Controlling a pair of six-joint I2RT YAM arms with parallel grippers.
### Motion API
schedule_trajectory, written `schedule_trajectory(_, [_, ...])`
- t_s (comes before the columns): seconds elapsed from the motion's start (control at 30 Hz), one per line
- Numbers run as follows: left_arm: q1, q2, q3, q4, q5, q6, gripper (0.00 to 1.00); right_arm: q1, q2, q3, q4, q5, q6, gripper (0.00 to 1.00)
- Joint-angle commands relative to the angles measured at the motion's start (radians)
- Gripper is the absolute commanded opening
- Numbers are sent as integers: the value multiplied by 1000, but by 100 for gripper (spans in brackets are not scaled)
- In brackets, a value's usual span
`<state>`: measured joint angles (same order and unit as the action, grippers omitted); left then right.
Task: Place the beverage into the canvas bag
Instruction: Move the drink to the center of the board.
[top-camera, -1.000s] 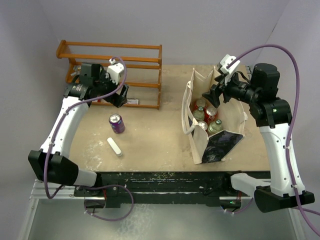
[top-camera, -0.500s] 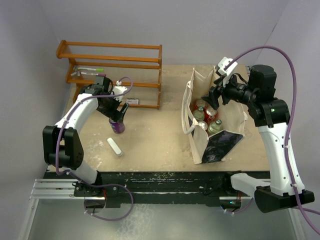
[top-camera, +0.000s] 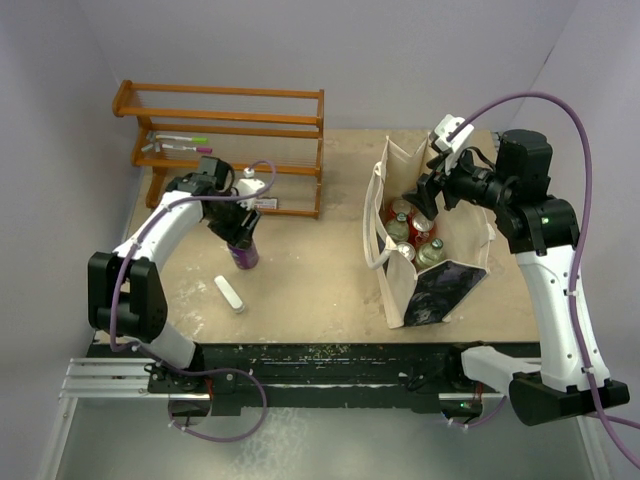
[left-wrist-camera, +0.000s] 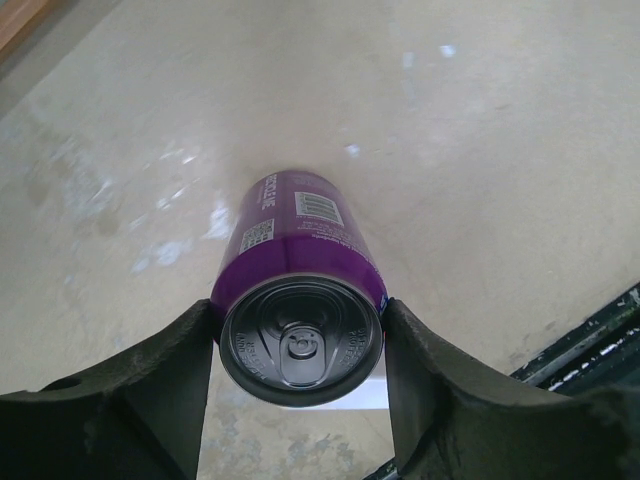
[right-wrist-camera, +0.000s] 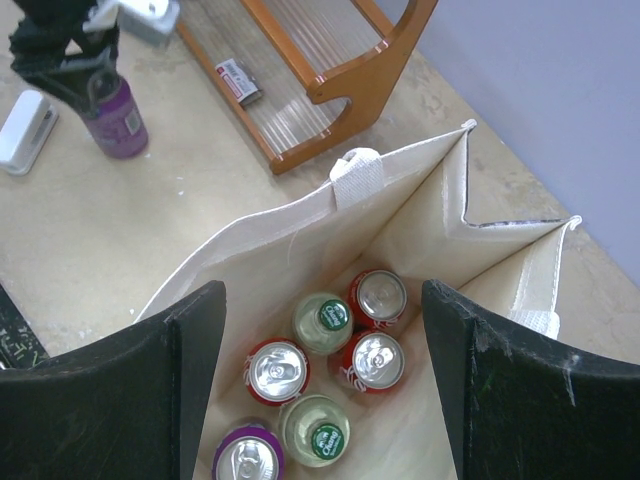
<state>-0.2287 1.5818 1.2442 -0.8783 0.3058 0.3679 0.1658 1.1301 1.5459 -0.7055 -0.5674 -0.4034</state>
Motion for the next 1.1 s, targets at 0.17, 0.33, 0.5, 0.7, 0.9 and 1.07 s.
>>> schedule_trajectory(0.17, [-286, -34, 53, 31, 147, 58, 30, 6, -10, 6, 11, -14, 4, 80])
schedule_trajectory(0.33, [-403, 19, 72, 36, 130, 80, 30, 6, -8, 8, 8, 3, 4, 80])
schedule_trajectory(0.5, [-488, 56, 75, 50, 94, 78, 30, 6, 0, 7, 4, 8, 5, 80])
schedule_trajectory(0.7, [-519, 83, 63, 53, 124, 68, 39, 6, 10, 2, 4, 1, 3, 80])
schedule_trajectory(0.9, [-520, 67, 73, 43, 158, 66, 69, 6, 17, 0, 10, -4, -1, 80])
schedule_trajectory(1.07, [-518, 46, 84, 20, 186, 69, 88, 6, 16, -13, 18, -8, -5, 80])
